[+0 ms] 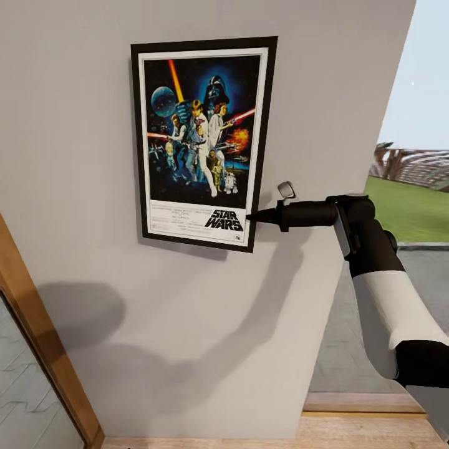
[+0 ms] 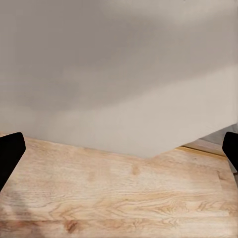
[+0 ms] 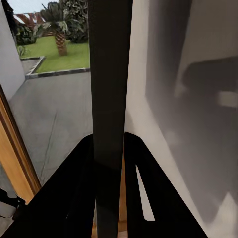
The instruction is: Pick up the poster from the kitchen countertop and hang it on one of the wall nails in the kitchen.
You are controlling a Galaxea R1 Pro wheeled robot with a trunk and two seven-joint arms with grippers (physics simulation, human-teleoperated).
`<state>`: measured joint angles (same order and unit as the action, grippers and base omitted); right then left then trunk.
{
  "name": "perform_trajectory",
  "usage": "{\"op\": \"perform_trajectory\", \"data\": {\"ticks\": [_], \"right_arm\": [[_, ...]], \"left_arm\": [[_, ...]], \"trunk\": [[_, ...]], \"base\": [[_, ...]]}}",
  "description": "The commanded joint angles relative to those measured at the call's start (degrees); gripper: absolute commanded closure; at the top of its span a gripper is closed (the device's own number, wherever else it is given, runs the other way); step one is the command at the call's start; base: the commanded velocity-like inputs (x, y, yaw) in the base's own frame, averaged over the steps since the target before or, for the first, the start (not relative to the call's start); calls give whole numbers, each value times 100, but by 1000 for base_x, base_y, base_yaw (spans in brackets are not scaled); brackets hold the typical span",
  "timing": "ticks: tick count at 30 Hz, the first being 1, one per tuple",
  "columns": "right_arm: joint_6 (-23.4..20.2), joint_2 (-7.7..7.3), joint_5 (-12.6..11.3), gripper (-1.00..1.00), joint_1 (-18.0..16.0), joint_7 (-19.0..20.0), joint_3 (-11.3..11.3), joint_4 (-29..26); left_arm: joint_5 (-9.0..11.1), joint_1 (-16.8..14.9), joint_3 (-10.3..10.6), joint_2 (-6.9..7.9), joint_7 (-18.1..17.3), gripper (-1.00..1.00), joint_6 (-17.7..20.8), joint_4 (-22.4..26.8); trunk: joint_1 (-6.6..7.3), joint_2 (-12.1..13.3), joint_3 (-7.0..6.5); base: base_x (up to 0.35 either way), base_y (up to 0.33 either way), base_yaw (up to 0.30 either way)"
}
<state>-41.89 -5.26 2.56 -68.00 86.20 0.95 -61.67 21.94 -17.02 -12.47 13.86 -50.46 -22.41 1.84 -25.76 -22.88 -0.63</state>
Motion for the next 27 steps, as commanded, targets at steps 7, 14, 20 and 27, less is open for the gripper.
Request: {"op": "perform_trajectory", "data": {"ticks": [7,14,20,27], "right_arm": [[-74,-2,26,100,-3,32,1,-2],[91,-2,26,100,-3,33,1,18],[261,-2,26,100,-3,36,1,51],[293,-2,27,100,-3,37,1,58]], "left_arm": [[-40,-3,-45,2,-17,-100,-27,-8],[-40,-3,-45,2,-18,-100,-27,-8],[-40,-2,-45,2,-19,-100,-27,-8],[-40,-3,-45,2,-22,-100,-27,-8]], "trunk": [[-3,-4,3],[-3,-4,3],[-3,-4,3],[-3,-4,3]], "base": [[39,0,0],[2,0,0],[68,0,0],[43,0,0]]}}
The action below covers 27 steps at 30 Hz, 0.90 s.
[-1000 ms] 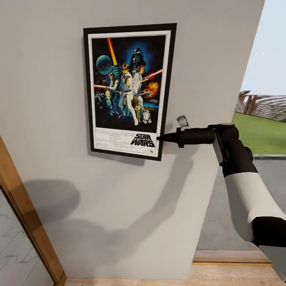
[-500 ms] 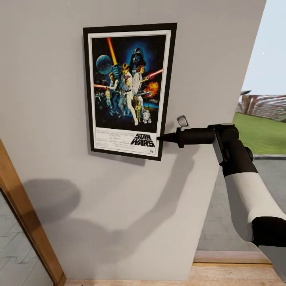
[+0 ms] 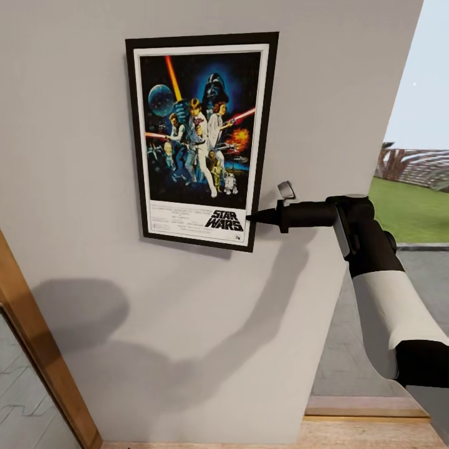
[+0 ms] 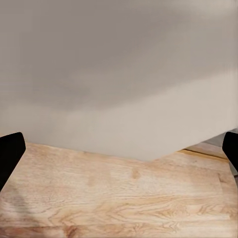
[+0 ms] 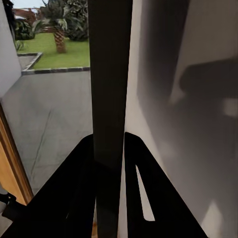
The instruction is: Pick up the poster from the kitchen countertop and hang it on one of the wall nails in the kitchen.
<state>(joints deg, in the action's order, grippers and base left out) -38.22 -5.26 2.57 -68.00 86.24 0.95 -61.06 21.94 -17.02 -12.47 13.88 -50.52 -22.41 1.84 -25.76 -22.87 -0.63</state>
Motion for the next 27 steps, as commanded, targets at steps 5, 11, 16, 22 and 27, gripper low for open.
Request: {"op": "perform_trajectory", "data": {"ticks": [5,11,16,22,27], "right_arm": [[-67,-2,30,100,-3,32,1,3],[-66,-2,33,100,-3,31,1,6],[-72,-2,33,100,-3,27,3,7],[-92,-2,33,100,-3,25,9,7],[-103,-2,33,100,-3,23,3,7]], "left_arm": [[-40,-3,-45,1,-12,-100,-27,-8],[-40,-3,-45,1,-13,-100,-27,-8],[-40,-3,-45,1,-11,-100,-27,-8],[-40,-3,-45,1,-10,-100,-27,-8],[-40,-3,-45,1,-12,-100,-27,-8]], "trunk": [[-2,-5,3],[-2,-5,3],[-2,-5,3],[-2,-5,3],[-2,-5,3]], "base": [[7,0,0],[1,0,0],[0,0,0],[0,0,0],[0,0,0]]}}
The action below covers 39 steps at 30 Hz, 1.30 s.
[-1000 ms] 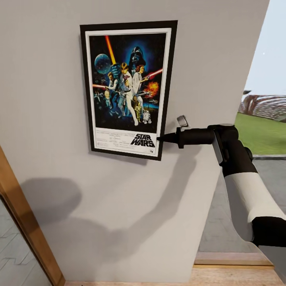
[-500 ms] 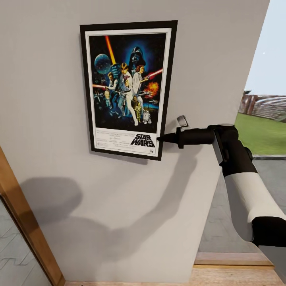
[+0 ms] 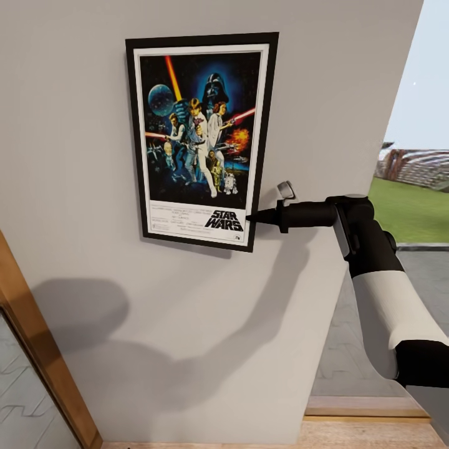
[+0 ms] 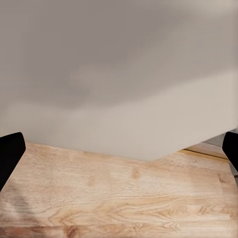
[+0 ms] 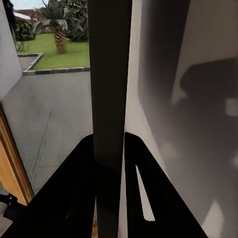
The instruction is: Pick up the poster from the kitchen countertop and hang it on one of the wall nails in the kitchen.
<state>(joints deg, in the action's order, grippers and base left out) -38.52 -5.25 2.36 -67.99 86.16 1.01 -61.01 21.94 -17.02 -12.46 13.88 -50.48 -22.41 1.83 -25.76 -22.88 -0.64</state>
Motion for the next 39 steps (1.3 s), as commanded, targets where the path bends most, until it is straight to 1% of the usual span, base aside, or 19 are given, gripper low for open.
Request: {"op": "perform_trajectory", "data": {"ticks": [1,13,24,39], "right_arm": [[-74,-3,54,100,-4,30,-1,2],[-92,-3,68,100,-4,6,-2,41],[-94,-3,95,100,-4,-19,-4,215],[-94,15,107,100,-4,-26,-13,226]], "left_arm": [[-40,-3,-46,1,-16,-100,-27,-7],[-40,-3,-46,1,-15,-100,-27,-7],[-40,-2,-46,1,-16,-100,-27,-7],[-40,-3,-46,1,-15,-100,-27,-7]], "trunk": [[-3,-4,3],[-3,-4,3],[-3,-4,3],[-3,-4,3]], "base": [[0,0,0],[0,0,0],[0,0,0],[0,0,0]]}}
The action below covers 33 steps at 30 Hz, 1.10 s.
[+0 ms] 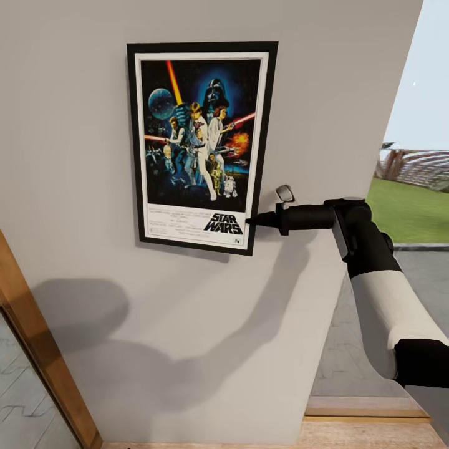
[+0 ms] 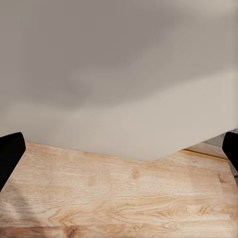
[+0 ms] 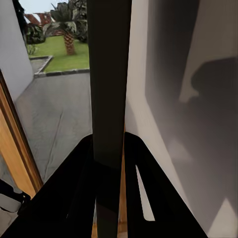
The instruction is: Pick up the poster from the kitchen countertop and hang it on one of the wall nails in the kitchen.
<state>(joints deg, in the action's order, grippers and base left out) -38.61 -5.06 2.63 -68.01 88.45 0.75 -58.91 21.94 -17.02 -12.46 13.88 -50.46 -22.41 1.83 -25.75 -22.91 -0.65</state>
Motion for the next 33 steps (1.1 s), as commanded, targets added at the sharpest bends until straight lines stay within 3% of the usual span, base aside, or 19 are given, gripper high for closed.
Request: {"op": "perform_trajectory", "data": {"ticks": [1,33], "right_arm": [[-85,-4,81,100,-2,-256,13,14],[-76,-2,89,100,-2,-257,13,11]], "left_arm": [[-40,-3,-46,1,-17,-100,-27,-7],[-40,-3,-46,9,-17,-100,-27,-7]], "trunk": [[-3,-1,4],[-3,-1,4]], "base": [[0,0,0],[26,0,0]]}}
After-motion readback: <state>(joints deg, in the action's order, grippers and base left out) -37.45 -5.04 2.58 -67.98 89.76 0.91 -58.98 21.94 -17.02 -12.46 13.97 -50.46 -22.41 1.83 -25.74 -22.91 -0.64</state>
